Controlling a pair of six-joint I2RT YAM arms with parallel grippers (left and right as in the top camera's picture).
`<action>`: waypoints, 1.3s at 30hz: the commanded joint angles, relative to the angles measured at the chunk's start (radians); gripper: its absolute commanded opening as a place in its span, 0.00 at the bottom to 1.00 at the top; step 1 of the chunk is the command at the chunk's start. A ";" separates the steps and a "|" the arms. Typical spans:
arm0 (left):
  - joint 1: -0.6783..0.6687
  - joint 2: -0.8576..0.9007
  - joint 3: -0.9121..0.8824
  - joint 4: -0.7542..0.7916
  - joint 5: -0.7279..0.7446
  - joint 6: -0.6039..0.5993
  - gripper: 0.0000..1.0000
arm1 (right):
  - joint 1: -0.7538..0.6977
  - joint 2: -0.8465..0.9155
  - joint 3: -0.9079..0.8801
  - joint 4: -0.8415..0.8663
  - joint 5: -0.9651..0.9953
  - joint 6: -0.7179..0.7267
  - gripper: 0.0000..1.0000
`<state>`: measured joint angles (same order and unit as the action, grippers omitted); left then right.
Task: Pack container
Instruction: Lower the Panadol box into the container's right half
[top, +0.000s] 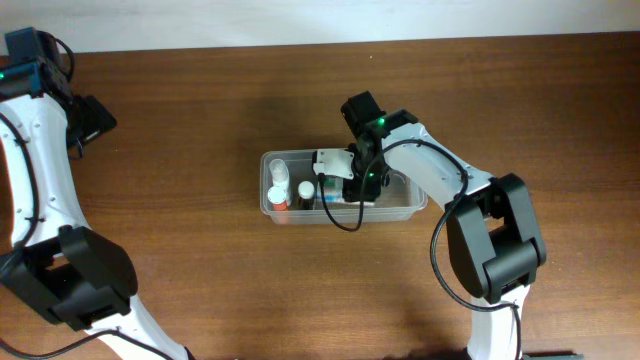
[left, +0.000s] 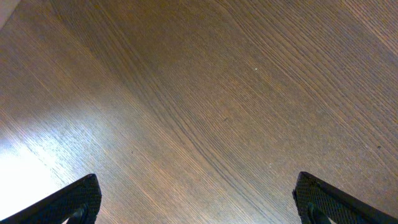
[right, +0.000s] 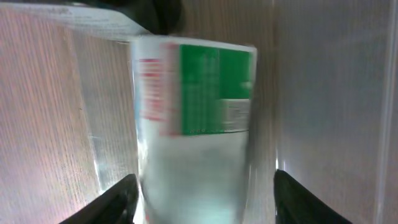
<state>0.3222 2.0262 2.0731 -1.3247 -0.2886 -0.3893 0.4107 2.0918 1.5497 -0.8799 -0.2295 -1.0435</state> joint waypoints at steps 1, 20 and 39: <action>0.002 0.006 0.013 0.000 -0.007 0.001 0.99 | 0.009 0.002 -0.006 0.023 -0.010 0.056 0.67; 0.002 0.006 0.013 0.000 -0.006 0.001 0.99 | 0.009 -0.066 -0.005 0.032 -0.003 0.242 0.67; 0.002 0.006 0.013 0.000 -0.007 0.001 0.99 | 0.007 -0.172 0.006 -0.024 -0.002 0.915 0.04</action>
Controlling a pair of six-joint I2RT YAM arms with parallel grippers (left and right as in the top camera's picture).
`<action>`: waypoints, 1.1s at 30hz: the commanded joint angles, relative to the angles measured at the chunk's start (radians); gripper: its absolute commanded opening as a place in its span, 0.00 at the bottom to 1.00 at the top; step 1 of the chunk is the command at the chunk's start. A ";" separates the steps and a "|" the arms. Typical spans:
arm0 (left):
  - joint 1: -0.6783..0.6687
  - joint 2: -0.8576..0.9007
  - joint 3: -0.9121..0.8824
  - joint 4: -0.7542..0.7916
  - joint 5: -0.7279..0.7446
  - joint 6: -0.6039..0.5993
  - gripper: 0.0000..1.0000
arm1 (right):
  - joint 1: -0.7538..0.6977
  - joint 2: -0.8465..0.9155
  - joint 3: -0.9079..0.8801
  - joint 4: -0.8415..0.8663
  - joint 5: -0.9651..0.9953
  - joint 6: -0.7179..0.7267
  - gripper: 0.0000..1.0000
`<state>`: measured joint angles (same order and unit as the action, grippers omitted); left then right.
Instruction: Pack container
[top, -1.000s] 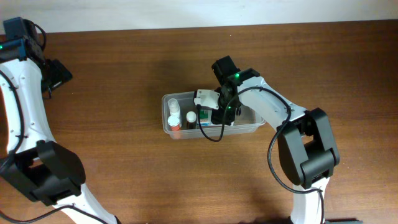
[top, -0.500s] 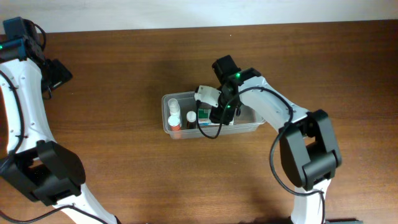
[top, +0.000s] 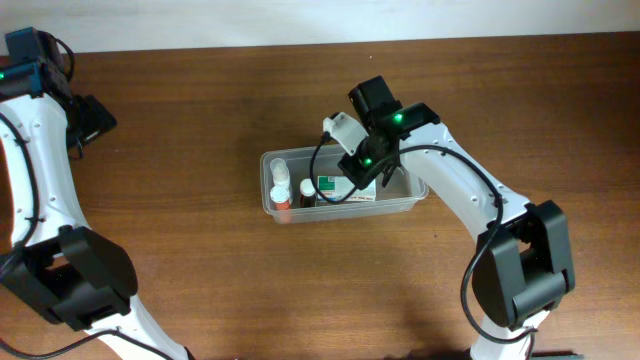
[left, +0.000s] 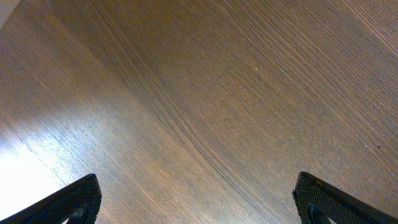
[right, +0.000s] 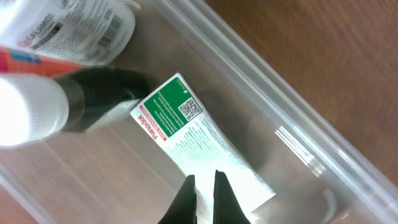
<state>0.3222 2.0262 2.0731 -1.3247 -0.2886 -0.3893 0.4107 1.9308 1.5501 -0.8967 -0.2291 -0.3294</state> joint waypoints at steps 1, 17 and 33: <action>0.002 0.006 0.013 0.000 -0.007 0.001 1.00 | 0.008 -0.011 0.006 -0.012 -0.003 0.252 0.04; 0.002 0.006 0.013 0.000 -0.006 0.001 0.99 | 0.009 0.033 -0.002 -0.045 -0.064 0.446 0.04; 0.002 0.006 0.013 0.000 -0.007 0.001 0.99 | 0.009 0.134 -0.002 0.005 -0.008 0.470 0.04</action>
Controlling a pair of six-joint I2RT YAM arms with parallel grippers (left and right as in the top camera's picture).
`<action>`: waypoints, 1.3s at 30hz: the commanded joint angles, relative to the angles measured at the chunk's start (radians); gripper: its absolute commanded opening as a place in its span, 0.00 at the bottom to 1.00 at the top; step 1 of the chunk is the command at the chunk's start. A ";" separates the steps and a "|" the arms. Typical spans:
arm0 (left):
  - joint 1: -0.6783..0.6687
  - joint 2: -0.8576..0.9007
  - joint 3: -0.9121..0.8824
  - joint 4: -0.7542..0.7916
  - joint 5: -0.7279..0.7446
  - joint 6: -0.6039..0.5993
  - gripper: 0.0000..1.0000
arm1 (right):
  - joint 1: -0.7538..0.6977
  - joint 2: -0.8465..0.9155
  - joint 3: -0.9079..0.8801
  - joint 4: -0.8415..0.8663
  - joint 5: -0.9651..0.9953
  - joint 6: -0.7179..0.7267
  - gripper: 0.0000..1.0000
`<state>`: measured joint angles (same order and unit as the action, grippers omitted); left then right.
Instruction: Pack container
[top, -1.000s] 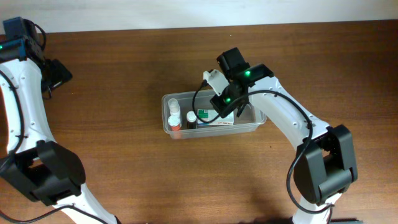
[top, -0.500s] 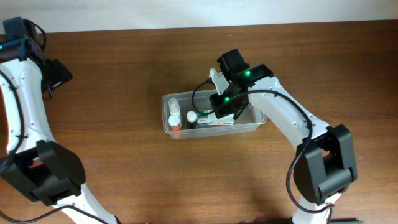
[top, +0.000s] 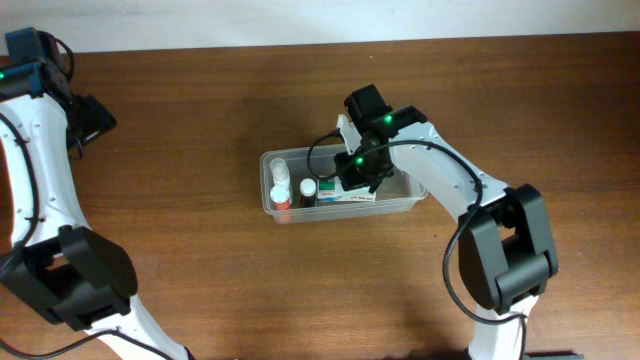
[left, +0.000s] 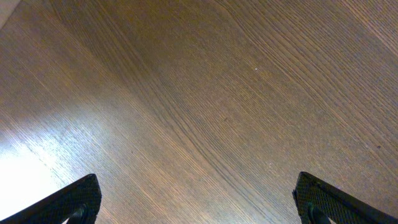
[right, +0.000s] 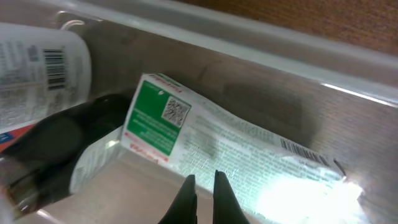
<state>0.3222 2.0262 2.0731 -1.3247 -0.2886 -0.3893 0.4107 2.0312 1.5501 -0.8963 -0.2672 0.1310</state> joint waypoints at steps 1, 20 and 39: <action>0.002 0.006 0.013 -0.001 -0.007 0.001 0.99 | 0.009 0.041 -0.002 0.007 0.035 0.009 0.04; 0.002 0.006 0.013 0.000 -0.007 0.001 0.99 | 0.008 0.072 -0.003 0.022 0.059 0.009 0.04; 0.002 0.006 0.013 0.000 -0.007 0.001 0.99 | 0.000 -0.019 0.051 0.010 -0.050 0.008 0.04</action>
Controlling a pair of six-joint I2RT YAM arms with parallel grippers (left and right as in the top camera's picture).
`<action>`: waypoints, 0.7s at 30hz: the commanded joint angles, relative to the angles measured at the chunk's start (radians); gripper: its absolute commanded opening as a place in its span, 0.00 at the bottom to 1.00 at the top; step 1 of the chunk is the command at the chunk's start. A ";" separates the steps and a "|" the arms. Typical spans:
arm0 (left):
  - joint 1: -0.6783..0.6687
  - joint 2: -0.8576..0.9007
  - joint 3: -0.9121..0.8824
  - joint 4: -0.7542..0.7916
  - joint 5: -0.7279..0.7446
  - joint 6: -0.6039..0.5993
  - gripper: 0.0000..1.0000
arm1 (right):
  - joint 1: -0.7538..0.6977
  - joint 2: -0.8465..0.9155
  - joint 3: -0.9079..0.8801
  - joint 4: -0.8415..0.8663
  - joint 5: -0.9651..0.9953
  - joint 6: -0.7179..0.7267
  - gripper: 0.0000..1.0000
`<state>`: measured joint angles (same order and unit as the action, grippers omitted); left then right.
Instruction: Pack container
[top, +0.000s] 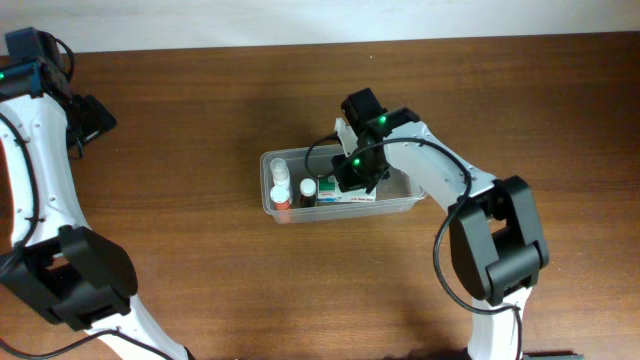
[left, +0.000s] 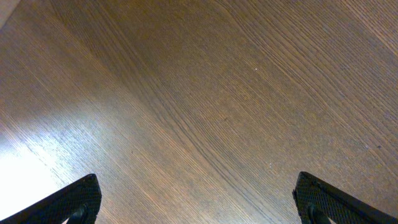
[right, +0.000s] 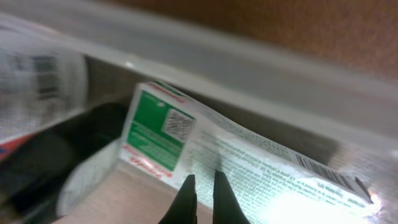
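Observation:
A clear plastic container (top: 410, 200) sits mid-table. In it lies a white tube with a green label (right: 249, 162), alongside small white bottles (top: 279, 178) and a dark item. My right gripper (right: 202, 186) is down inside the container just above the tube. Its jaws are shut with nothing between them. My left gripper (left: 199, 199) is far off at the table's back left (top: 92, 115), open over bare wood.
The container's clear far wall (right: 261, 68) runs close behind the right gripper. An orange-capped item (top: 280, 203) lies at the container's left end. Brown wooden table (top: 180, 260) surrounds the container, with a white wall along its back edge.
The right gripper has shifted slightly inside the container, staying shut over the tube. The tube, the bottles and the left arm have not moved.
The right gripper first held the green-labelled tube between wide fingers inside the container. Then the tube lay in the container and the gripper was shut and higher above it. After that it was low over the tube, where it still hovers.

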<state>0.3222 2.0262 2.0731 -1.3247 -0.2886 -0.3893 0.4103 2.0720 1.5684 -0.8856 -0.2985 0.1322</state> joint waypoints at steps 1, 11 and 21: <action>0.002 0.006 0.013 0.000 -0.006 0.001 0.99 | 0.000 -0.060 0.032 -0.006 -0.019 0.008 0.04; 0.002 0.006 0.013 -0.001 -0.006 0.001 0.99 | 0.002 -0.054 0.032 -0.157 0.003 -0.145 0.04; 0.002 0.006 0.013 0.000 -0.007 0.001 0.99 | 0.001 -0.053 0.032 -0.214 0.003 -0.312 0.04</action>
<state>0.3222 2.0262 2.0731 -1.3247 -0.2886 -0.3893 0.4103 2.0449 1.5871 -1.0966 -0.3008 -0.1211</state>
